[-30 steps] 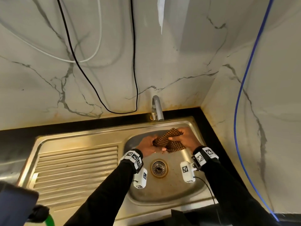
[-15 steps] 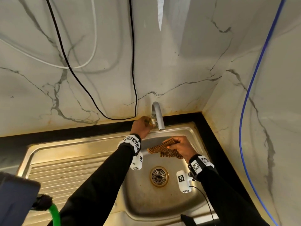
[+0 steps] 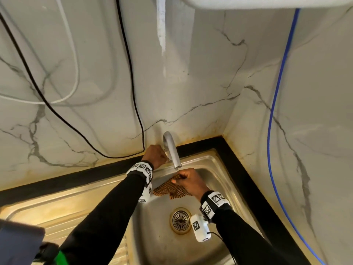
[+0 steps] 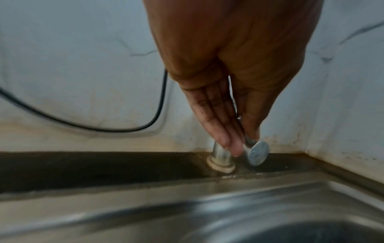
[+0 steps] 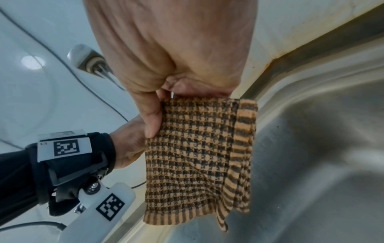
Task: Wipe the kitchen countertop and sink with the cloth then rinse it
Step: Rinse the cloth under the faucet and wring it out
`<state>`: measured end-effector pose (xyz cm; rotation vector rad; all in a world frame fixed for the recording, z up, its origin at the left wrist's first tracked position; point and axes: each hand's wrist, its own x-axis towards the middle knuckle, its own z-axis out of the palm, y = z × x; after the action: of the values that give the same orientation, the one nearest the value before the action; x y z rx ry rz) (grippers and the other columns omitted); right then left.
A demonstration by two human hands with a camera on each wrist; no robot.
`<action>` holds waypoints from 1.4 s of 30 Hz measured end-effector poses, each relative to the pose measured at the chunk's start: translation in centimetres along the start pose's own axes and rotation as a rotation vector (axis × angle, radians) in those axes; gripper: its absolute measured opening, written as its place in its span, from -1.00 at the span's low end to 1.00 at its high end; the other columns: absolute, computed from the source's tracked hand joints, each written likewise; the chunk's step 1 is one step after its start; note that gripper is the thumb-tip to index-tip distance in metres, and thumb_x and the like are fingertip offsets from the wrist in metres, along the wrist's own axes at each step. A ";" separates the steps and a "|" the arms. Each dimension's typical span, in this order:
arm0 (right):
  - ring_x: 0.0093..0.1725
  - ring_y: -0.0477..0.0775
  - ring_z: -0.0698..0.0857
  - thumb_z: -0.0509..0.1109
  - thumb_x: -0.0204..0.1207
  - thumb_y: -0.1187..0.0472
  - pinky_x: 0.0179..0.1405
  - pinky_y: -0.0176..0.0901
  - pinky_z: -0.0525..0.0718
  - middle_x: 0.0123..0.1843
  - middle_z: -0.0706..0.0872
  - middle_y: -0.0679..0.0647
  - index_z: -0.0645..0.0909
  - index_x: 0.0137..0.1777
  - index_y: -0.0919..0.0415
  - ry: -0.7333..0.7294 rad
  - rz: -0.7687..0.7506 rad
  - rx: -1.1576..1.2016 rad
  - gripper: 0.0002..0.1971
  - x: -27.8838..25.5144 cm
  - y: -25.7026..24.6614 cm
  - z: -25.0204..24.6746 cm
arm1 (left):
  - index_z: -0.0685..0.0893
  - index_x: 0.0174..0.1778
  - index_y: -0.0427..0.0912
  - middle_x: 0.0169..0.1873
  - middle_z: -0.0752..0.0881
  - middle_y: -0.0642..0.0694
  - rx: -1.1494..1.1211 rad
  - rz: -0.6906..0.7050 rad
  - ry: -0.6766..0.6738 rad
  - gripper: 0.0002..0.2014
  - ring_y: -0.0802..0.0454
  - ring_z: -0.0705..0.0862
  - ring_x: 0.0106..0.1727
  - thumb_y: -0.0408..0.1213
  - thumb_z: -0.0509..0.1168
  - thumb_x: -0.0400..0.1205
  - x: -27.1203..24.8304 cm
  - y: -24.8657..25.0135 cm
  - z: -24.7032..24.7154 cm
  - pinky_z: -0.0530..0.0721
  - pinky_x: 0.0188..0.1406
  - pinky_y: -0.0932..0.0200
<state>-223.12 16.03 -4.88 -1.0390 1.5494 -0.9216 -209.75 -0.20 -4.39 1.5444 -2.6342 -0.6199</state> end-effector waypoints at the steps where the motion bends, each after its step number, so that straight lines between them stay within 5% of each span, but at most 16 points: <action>1: 0.00 0.00 0.84 0.56 0.54 0.35 0.09 -0.15 0.81 -0.04 0.88 0.05 0.83 0.03 0.12 0.001 -0.005 -0.040 -0.85 0.3 0.0 0.1 | 0.85 -0.04 -0.28 -0.02 0.82 -0.21 -0.037 -0.007 -0.007 -0.80 -0.19 0.78 0.04 -0.23 0.39 0.62 -0.2 -0.6 0.5 0.71 0.07 0.06; 4: -0.03 -0.24 0.75 0.47 0.59 0.42 -0.01 -0.44 0.71 0.00 0.83 0.01 0.82 0.11 0.15 -0.012 -0.040 -0.118 -0.79 1.1 -0.8 1.3 | 0.89 -0.10 -0.20 -0.16 0.87 -0.18 -0.115 -0.056 0.005 -0.89 -0.11 0.83 -0.06 -0.34 0.45 0.55 -0.6 -2.3 1.0 0.73 0.04 0.11; 7: 0.05 -0.04 0.79 0.46 0.60 0.39 0.19 -0.10 0.78 0.05 0.84 0.09 0.81 0.12 0.16 0.039 -0.059 -0.131 -0.81 1.6 -1.2 2.0 | 0.91 -0.09 -0.12 -0.15 0.88 -0.13 -0.199 -0.129 0.020 -0.91 -0.07 0.84 -0.06 -0.28 0.50 0.57 -0.6 -2.9 1.3 0.75 0.06 0.11; 9: 0.10 0.15 0.82 0.50 0.59 0.34 0.23 0.11 0.79 0.06 0.86 0.19 0.80 0.14 0.24 0.081 -0.050 -0.096 -0.84 1.5 -0.8 1.7 | 0.88 -0.15 -0.13 -0.22 0.85 -0.12 -0.201 -0.166 -0.009 -0.82 -0.09 0.82 -0.11 -0.12 0.46 0.64 -1.3 -2.9 2.0 0.68 -0.10 0.15; 11: 0.08 0.17 0.84 0.54 0.57 0.31 0.19 0.13 0.81 0.05 0.87 0.20 0.79 0.15 0.29 0.105 -0.048 -0.018 -0.82 1.2 -0.7 1.3 | 0.79 -0.33 -0.11 -0.39 0.76 -0.05 -0.362 -0.235 -0.033 -0.58 0.01 0.75 -0.28 0.11 0.36 0.70 -3.2 -2.9 2.7 0.56 -0.28 0.19; 13: 0.03 0.10 0.86 0.58 0.54 0.29 0.06 -0.02 0.85 0.03 0.88 0.16 0.79 0.16 0.30 0.117 -0.049 0.086 -0.78 0.8 -0.9 0.8 | 0.81 -0.32 -0.08 -0.37 0.79 -0.03 -0.651 -0.255 -0.037 -0.52 0.04 0.75 -0.23 0.21 0.31 0.70 -5.7 -2.7 3.4 0.62 -0.17 0.18; 16: -0.02 0.08 0.88 0.62 0.48 0.31 -0.11 -0.22 0.81 0.00 0.89 0.15 0.80 0.12 0.34 0.155 -0.051 0.197 -0.76 0.2 -1.0 0.0 | 0.92 -0.10 -0.13 -0.15 0.90 -0.04 -0.979 -0.151 -0.030 -0.69 -0.04 0.84 0.02 0.07 0.48 0.61 -9.1 -2.4 4.4 0.69 0.14 0.07; 19: -0.03 0.18 0.88 0.66 0.43 0.30 -0.03 -0.01 0.84 -0.06 0.90 0.17 0.82 0.04 0.35 0.218 -0.076 0.252 -0.78 -0.4 -1.0 -0.6 | 0.88 0.07 -0.24 -0.02 0.90 -0.07 -1.045 -0.096 -0.057 -0.70 0.00 0.86 0.09 -0.27 0.67 0.44 -10.6 -1.5 5.3 0.77 0.19 0.06; 22: -0.10 0.16 0.88 0.62 0.47 0.33 -0.14 -0.07 0.84 -0.08 0.89 0.22 0.81 0.04 0.41 0.232 -0.102 0.313 -0.80 -1.6 -1.2 -1.9 | 0.85 0.09 -0.25 -0.01 0.90 -0.05 -1.057 -0.133 0.017 -0.70 0.05 0.86 0.10 -0.38 0.65 0.45 -10.9 0.4 5.2 0.77 0.26 -0.01; 25: 0.00 0.23 0.88 0.58 0.54 0.27 0.03 0.11 0.84 -0.02 0.88 0.24 0.80 0.09 0.37 0.228 -0.124 0.319 -0.80 -2.4 -0.8 -4.4 | 0.80 0.09 -0.28 0.02 0.89 -0.10 -1.152 -0.119 0.003 -0.77 0.04 0.85 0.12 -0.45 0.56 0.53 -10.7 2.3 4.5 0.78 0.27 -0.08; 28: 0.10 0.23 0.85 0.51 0.61 0.24 0.14 0.09 0.80 0.06 0.87 0.22 0.78 0.16 0.32 0.207 -0.140 0.274 -0.80 -3.0 0.1 -6.9 | 0.77 0.12 -0.22 0.03 0.88 -0.06 -1.060 -0.080 -0.069 -0.79 0.12 0.84 0.12 -0.38 0.53 0.58 -10.2 3.9 3.8 0.78 0.29 -0.04; 31: 0.17 0.21 0.82 0.47 0.62 0.33 0.07 -0.19 0.78 0.12 0.85 0.26 0.74 0.20 0.37 0.157 -0.134 0.192 -0.80 -3.4 0.7 -8.0 | 0.77 0.08 -0.16 0.00 0.87 -0.04 -0.867 -0.027 -0.098 -0.88 0.14 0.83 0.10 -0.30 0.48 0.64 -10.0 4.3 3.6 0.75 0.32 -0.06; 36: 0.15 0.18 0.85 0.56 0.42 0.54 0.25 0.23 0.78 0.08 0.88 0.21 0.77 0.15 0.35 0.059 -0.071 0.088 -0.70 -2.1 1.2 -7.2 | 0.65 0.30 -0.04 0.16 0.79 -0.07 -0.660 -0.023 -0.121 -0.71 -0.03 0.75 0.26 -0.31 0.43 0.67 -9.9 2.8 2.4 0.68 0.40 -0.19; 39: 0.07 0.04 0.87 0.62 0.39 0.46 0.21 0.19 0.81 0.01 0.90 0.08 0.82 0.10 0.32 0.028 -0.094 -0.047 -0.73 -1.2 0.3 -5.3 | 0.56 0.44 -0.10 0.20 0.72 -0.08 -0.465 0.003 -0.104 -0.62 -0.03 0.69 0.27 -0.39 0.37 0.70 -10.7 1.3 1.5 0.67 0.38 -0.11; 42: 0.04 -0.01 0.87 0.68 0.38 0.31 0.15 0.10 0.83 0.00 0.90 0.07 0.83 0.08 0.31 -0.024 -0.098 -0.080 -0.73 -0.5 -0.6 -3.3 | 0.56 0.31 -0.03 0.12 0.70 -0.02 -0.519 -0.032 -0.070 -0.64 0.00 0.69 0.19 -0.49 0.36 0.67 -11.7 -0.9 1.2 0.68 0.28 -0.02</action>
<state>-226.19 16.48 -3.52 -1.1877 1.5369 -0.9164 -203.30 9.72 -3.79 1.4181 -2.2316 -1.2556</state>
